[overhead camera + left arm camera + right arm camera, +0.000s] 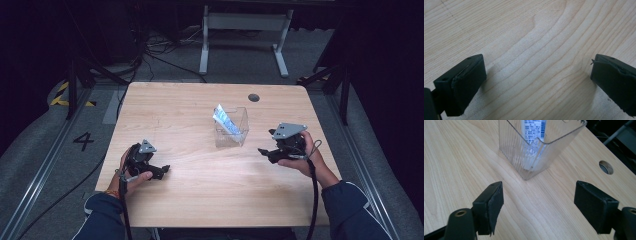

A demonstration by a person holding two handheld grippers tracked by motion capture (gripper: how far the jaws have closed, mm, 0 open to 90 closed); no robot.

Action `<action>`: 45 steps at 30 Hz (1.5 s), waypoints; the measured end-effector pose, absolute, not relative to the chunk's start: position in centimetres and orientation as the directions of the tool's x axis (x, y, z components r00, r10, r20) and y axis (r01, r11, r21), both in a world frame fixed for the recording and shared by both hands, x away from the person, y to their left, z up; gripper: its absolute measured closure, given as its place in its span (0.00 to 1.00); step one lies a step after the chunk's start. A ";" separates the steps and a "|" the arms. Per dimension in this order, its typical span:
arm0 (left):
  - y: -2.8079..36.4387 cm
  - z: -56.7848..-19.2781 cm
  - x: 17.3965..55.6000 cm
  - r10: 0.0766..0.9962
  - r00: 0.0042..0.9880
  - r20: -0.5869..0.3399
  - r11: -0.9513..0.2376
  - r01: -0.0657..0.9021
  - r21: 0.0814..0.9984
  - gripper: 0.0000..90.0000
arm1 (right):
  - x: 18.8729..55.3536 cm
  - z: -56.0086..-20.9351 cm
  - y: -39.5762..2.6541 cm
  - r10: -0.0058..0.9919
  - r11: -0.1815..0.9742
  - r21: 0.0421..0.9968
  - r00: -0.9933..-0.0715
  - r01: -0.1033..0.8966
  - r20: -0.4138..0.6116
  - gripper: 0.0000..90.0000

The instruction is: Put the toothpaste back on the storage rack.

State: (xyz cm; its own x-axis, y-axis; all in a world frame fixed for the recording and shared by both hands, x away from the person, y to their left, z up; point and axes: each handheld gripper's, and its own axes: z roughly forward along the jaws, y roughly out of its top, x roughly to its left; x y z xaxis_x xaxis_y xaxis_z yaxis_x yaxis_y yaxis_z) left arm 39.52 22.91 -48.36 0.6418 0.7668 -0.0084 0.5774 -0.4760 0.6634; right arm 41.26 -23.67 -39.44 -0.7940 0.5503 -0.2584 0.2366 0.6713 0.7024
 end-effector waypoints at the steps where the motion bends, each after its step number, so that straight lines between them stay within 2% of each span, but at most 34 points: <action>1: 22.9 -48.4 39.5 0.767 0.642 -0.008 -0.476 0.577 0.663 0.01 | 41.3 -39.4 -23.7 0.550 0.671 0.702 -0.794 0.237 -0.258 0.27; 20: 22.9 -48.4 39.4 0.771 0.636 -0.012 -0.471 0.583 0.662 0.01 | 39.4 -42.0 -26.8 0.586 0.660 0.699 -0.772 0.277 -0.247 0.28; 45: 22.9 -48.3 39.4 0.772 0.636 -0.010 -0.472 0.583 0.662 0.01 | 37.9 -46.2 -31.5 0.664 0.598 0.689 -0.734 0.409 -0.141 0.27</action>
State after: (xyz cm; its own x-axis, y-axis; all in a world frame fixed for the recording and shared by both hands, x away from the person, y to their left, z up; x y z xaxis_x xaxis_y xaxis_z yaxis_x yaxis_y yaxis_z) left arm 39.41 22.90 -48.35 0.6358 0.7718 -0.0099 0.5827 -0.4715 0.6620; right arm 37.88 -31.52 -46.17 -0.7342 0.6643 -0.1405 0.4092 0.5980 0.6891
